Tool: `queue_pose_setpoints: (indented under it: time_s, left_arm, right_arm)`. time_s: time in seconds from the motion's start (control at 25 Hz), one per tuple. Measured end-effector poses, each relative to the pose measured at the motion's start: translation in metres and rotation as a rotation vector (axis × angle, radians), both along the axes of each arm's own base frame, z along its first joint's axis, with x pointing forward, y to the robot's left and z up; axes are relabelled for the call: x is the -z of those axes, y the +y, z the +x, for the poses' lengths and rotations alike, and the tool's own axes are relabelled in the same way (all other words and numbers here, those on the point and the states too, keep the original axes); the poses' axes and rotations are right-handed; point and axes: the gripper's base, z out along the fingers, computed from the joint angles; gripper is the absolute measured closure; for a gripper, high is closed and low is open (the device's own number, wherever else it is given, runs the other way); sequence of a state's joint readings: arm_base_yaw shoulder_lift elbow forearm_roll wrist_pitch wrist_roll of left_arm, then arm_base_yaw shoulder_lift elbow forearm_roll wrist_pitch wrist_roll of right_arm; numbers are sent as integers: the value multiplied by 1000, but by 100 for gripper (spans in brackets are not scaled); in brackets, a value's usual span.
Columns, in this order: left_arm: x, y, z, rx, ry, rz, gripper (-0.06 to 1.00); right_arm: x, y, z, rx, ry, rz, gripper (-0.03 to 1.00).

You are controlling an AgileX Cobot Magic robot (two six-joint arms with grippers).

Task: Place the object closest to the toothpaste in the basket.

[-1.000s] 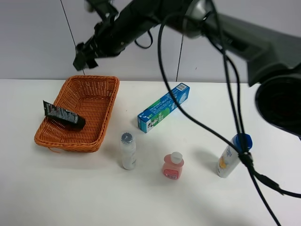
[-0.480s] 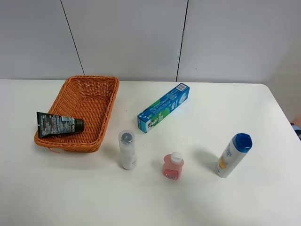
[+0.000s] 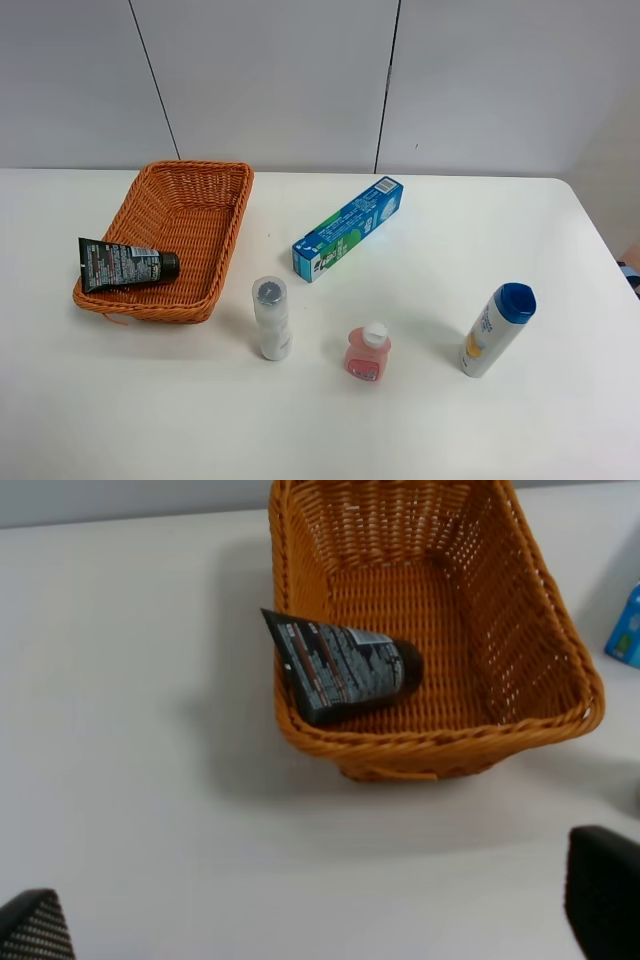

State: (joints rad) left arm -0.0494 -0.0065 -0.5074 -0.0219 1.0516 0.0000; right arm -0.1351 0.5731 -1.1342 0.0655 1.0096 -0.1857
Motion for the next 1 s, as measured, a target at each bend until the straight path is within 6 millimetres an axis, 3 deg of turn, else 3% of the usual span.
queue_pose_setpoints:
  time_s: [0.04,0.24,0.4,0.64,1.0]
  left_arm:
    - [0,0,0,0,0,0,-5]
    - [0,0,0,0,0,0,-5]
    - [0,0,0,0,0,0,-5]
    - [0,0,0,0,0,0,-5]
    - [0,0,0,0,0,0,-5]
  right_arm:
    - [25,1,-8,6,40,19,15]
    - [110,7,-49,16,71,48,15]
    - [151,13,-62,-18,26,97,15]
    - [166,14,-60,-27,97,125,15]
    - [166,14,-61,-46,99,138,15]
